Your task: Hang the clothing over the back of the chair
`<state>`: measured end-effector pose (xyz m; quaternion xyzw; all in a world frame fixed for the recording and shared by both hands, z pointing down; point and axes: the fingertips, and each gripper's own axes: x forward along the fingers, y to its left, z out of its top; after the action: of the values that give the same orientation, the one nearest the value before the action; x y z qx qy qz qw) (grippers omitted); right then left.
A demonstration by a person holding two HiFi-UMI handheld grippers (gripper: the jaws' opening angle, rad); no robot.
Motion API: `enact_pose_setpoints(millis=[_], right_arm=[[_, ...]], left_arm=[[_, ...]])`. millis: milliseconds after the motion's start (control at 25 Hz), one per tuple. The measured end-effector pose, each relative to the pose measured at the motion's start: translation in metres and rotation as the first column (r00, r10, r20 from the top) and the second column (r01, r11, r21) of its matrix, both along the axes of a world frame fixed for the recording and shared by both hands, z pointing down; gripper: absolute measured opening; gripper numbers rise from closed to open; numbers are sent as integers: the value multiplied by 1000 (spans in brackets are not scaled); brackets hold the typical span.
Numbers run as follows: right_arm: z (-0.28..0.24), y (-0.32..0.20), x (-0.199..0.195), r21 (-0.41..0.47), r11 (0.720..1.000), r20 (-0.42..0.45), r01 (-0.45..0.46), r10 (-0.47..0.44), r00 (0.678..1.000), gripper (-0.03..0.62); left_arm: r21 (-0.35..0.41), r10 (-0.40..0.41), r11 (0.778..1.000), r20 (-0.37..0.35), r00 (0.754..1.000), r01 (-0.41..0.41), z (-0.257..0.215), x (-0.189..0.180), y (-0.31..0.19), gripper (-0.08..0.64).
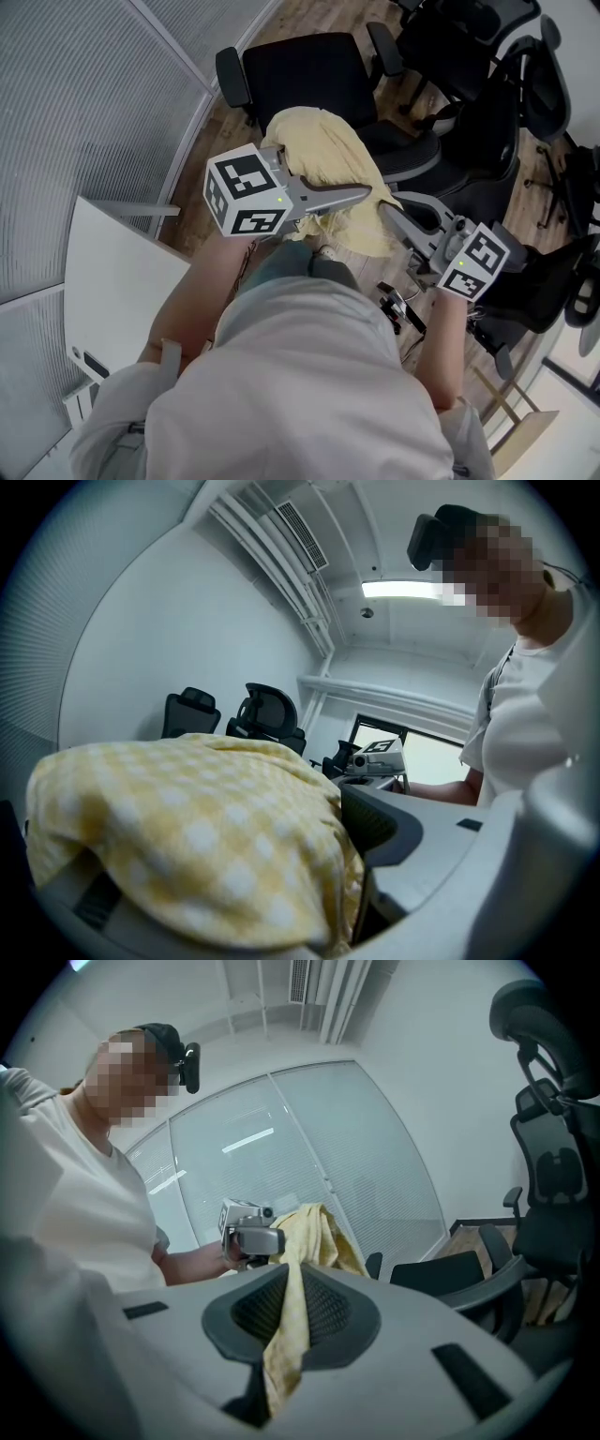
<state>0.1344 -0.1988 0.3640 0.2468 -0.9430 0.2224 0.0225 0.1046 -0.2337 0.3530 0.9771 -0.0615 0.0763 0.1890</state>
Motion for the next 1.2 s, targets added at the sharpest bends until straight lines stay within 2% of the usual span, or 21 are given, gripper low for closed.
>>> enact_pose_setpoints(millis=[120,200,480,680,1000,1200], right_arm=[[-1,-6,17,-11,998,13,-68,69,998,40],[0,-6,24,-25,996,10,-82,83,997,40],[6,2,18,-51,997,14,-64,65,998,40],[18,10,8,-54,998,-41,-30,28,999,40],[41,18,4,-124,992,-86,-8,-3,996,40],[48,19,4,-109,994,-118,-9,-4,993,40]], left_arm=[[41,-25,999,57,998,23,4,-8,-5,258],[51,-51,998,75,996,47,5,-17,-10,259],[49,-99,994,80,992,95,8,-33,-12,259],[45,-97,995,90,991,93,14,-34,-4,259],[14,-107,994,90,990,106,27,-41,8,259],[34,-138,990,80,987,135,28,-44,8,259]])
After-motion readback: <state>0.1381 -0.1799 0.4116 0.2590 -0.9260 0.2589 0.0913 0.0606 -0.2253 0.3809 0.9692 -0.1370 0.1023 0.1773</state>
